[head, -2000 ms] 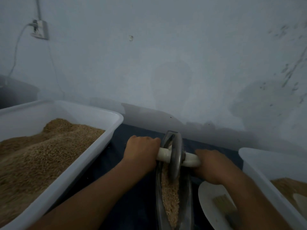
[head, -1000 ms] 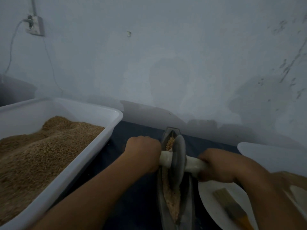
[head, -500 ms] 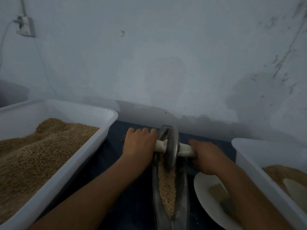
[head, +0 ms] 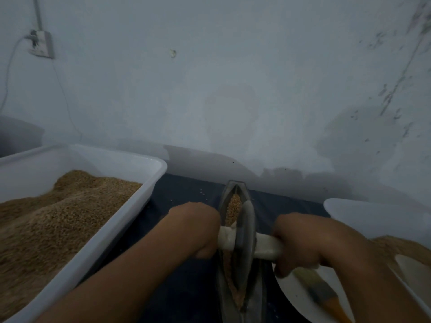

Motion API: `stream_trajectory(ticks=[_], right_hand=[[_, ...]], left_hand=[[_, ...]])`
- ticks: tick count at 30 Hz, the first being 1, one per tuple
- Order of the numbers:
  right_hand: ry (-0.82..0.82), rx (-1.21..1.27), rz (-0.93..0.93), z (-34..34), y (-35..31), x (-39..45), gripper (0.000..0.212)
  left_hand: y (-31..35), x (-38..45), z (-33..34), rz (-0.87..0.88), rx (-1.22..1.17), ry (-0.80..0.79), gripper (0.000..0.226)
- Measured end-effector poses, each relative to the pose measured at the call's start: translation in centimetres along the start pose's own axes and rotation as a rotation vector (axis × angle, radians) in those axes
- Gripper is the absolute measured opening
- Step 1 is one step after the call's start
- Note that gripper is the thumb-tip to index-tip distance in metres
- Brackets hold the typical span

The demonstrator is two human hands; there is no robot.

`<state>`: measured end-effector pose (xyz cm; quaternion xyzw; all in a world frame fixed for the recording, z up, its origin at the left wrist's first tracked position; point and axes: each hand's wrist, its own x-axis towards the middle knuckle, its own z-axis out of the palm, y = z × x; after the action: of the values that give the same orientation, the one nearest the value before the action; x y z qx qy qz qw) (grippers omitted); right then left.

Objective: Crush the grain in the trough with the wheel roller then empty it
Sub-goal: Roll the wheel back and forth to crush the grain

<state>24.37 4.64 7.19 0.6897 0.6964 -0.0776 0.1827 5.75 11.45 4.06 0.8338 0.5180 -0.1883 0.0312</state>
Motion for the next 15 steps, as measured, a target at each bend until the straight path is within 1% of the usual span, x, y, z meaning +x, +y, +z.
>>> stream_trajectory(ticks=[3,6,8,11,15], right_hand=[[0.007,0.013,0.001,0.0,0.0,0.0,0.038],[0.064,0.032,-0.014,0.4,0.3,0.8,0.03],[0.098,0.054,-0.03,0.7,0.5,1.7,0.023],[0.221,0.064,-0.051,1.3,1.0,3.4,0.02],[0.508,0.098,-0.028,3.0,2.0,5.7,0.024]], left_hand=[[-0.1,-0.1,-0.1,0.021,-0.007,0.002,0.031],[-0.4,0.6,0.1,0.012,-0.054,0.037,0.032],[-0.7,1.3,0.5,-0.01,-0.112,0.1,0.024],[-1.0,2.2,1.3,-0.04,-0.14,0.304,0.03],[-0.9,3.7,2.2,-0.046,-0.049,0.649,0.032]])
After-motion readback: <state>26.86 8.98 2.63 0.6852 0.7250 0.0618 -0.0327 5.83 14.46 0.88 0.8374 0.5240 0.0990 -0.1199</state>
